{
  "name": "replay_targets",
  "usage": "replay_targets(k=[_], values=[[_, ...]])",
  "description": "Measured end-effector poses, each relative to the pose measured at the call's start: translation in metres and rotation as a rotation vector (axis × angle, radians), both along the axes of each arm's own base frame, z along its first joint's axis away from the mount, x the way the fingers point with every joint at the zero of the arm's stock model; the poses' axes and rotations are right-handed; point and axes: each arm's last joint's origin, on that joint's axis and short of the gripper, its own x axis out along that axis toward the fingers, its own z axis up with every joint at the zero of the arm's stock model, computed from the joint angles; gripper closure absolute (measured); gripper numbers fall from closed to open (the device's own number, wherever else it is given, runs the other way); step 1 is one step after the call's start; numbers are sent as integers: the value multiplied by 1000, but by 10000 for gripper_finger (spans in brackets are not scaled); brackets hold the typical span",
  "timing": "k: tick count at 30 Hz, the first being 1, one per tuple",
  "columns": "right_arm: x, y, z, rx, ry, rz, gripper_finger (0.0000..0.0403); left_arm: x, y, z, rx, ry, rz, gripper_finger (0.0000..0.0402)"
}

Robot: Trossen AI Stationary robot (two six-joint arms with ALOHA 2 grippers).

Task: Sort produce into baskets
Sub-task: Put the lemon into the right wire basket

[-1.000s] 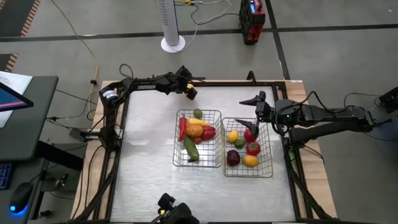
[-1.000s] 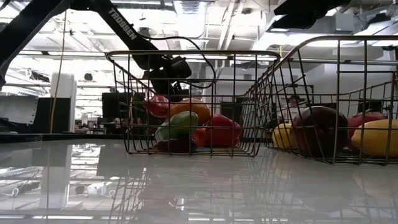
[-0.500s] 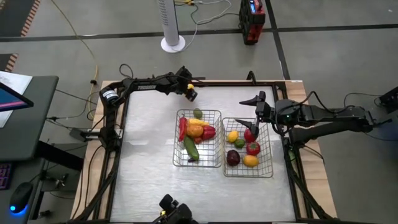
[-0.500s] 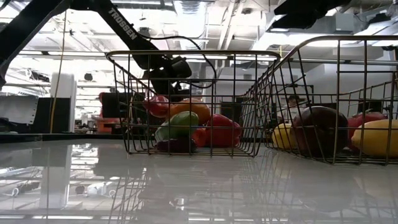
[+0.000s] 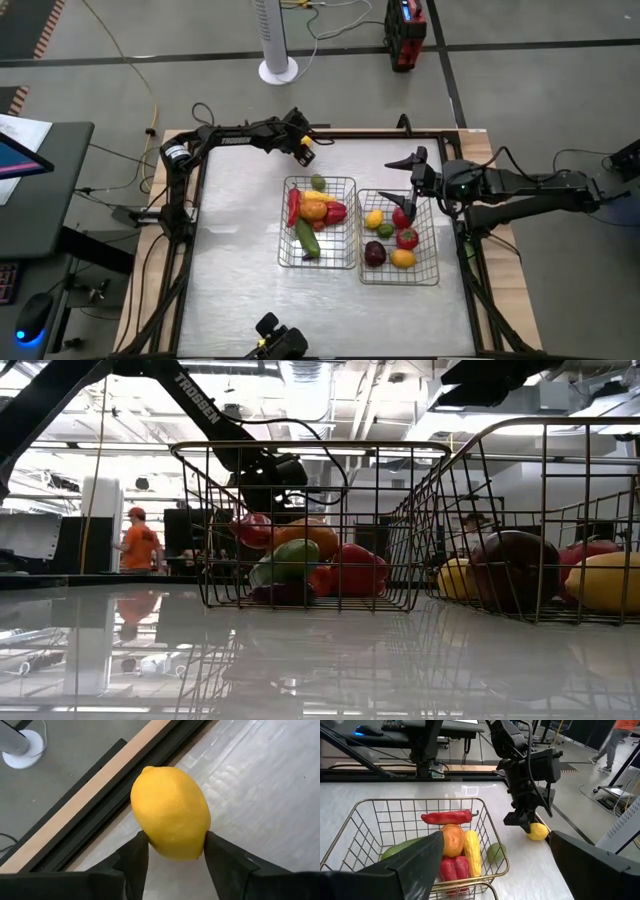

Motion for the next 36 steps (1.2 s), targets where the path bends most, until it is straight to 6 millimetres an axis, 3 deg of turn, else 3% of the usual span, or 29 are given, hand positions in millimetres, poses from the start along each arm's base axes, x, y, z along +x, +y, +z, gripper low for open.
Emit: replay_targets(k=[7, 13, 22, 29, 33, 36], values=[[0, 0, 0, 0, 2, 0, 14, 3, -1, 2, 31, -8, -34, 279], [0, 0, -1, 0, 8, -1, 14, 15, -10, 7, 83, 13, -149, 291], [0, 0, -2, 4, 15, -3, 14, 38, -32, 56, 228, -68, -337, 291], [-1, 0, -2, 6, 18, -4, 14, 52, -66, 101, 232, -352, -525, 290], [0, 0, -2, 6, 14, -3, 14, 68, -98, 106, 115, -482, -627, 290], [0, 0, 0, 6, 1, -3, 14, 84, -127, 99, 73, -500, -682, 290]])
